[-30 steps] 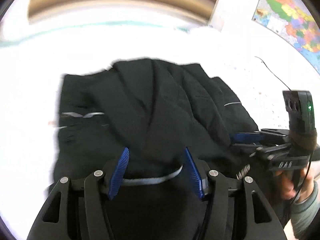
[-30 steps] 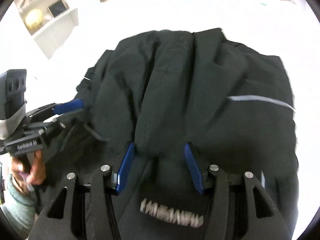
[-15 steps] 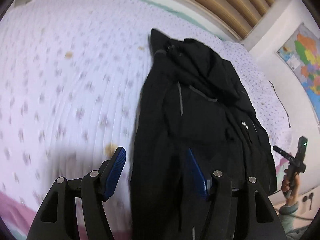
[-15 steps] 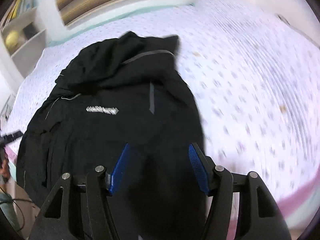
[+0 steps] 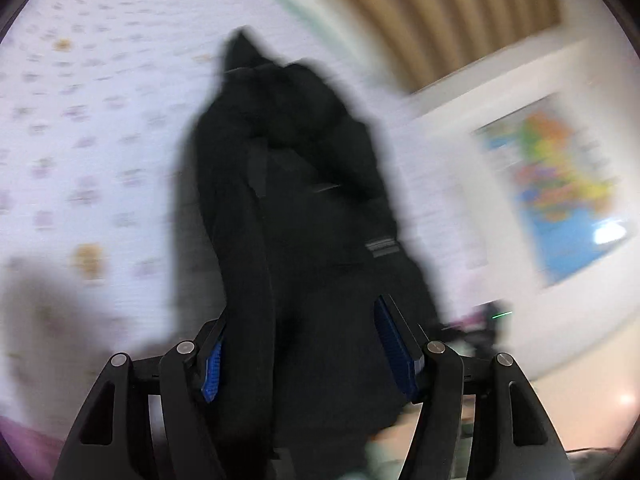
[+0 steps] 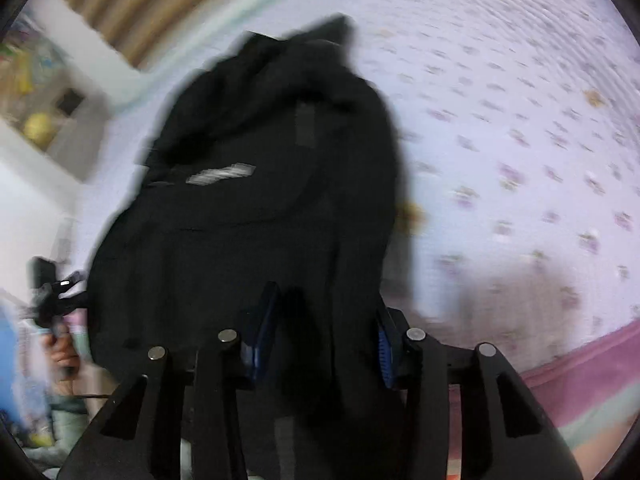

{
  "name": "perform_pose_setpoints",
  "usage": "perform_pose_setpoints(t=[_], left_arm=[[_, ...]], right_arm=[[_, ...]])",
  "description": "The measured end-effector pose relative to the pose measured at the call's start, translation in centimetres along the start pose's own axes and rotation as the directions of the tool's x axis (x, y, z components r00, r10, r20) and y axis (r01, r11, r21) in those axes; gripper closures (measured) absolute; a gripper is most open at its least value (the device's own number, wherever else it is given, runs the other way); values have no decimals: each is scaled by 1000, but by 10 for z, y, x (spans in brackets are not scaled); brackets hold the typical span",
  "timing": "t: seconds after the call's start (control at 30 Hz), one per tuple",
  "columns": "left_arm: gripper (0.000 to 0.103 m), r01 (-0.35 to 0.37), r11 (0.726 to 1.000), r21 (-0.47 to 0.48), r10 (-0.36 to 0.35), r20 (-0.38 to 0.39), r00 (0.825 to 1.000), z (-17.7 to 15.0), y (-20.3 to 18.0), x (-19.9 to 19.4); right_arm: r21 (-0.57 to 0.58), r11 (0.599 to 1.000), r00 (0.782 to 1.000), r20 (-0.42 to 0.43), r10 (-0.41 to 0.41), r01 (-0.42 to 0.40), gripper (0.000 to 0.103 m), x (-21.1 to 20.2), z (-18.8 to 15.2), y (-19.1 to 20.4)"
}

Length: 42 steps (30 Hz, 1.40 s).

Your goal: Fold large clothes

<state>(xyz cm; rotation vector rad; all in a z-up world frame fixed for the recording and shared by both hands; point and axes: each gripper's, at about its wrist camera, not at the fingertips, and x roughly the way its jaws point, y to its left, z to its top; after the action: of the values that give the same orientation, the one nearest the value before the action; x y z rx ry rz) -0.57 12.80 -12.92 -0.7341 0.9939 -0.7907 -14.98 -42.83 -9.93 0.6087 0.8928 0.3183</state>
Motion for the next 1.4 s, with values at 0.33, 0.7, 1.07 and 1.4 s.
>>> perform_pose_setpoints(t=[0.33, 0.7, 1.07, 1.4], left_arm=[[37, 14, 999, -33, -15, -31, 999, -65, 1, -2], [92, -205, 978, 23, 206, -81, 975, -88, 15, 5], [91, -7, 995, 102, -4, 113, 994, 29, -47, -24], [88, -246, 958, 145, 196, 290, 937, 164, -80, 38]], right_arm=[[69, 998, 998, -62, 4, 0, 56, -5, -51, -9], [18, 998, 998, -37, -55, 56, 87, -29, -73, 8], [5, 991, 972, 197, 131, -134, 89, -69, 42, 33], [31, 998, 936, 351, 40, -54, 89, -40, 173, 45]])
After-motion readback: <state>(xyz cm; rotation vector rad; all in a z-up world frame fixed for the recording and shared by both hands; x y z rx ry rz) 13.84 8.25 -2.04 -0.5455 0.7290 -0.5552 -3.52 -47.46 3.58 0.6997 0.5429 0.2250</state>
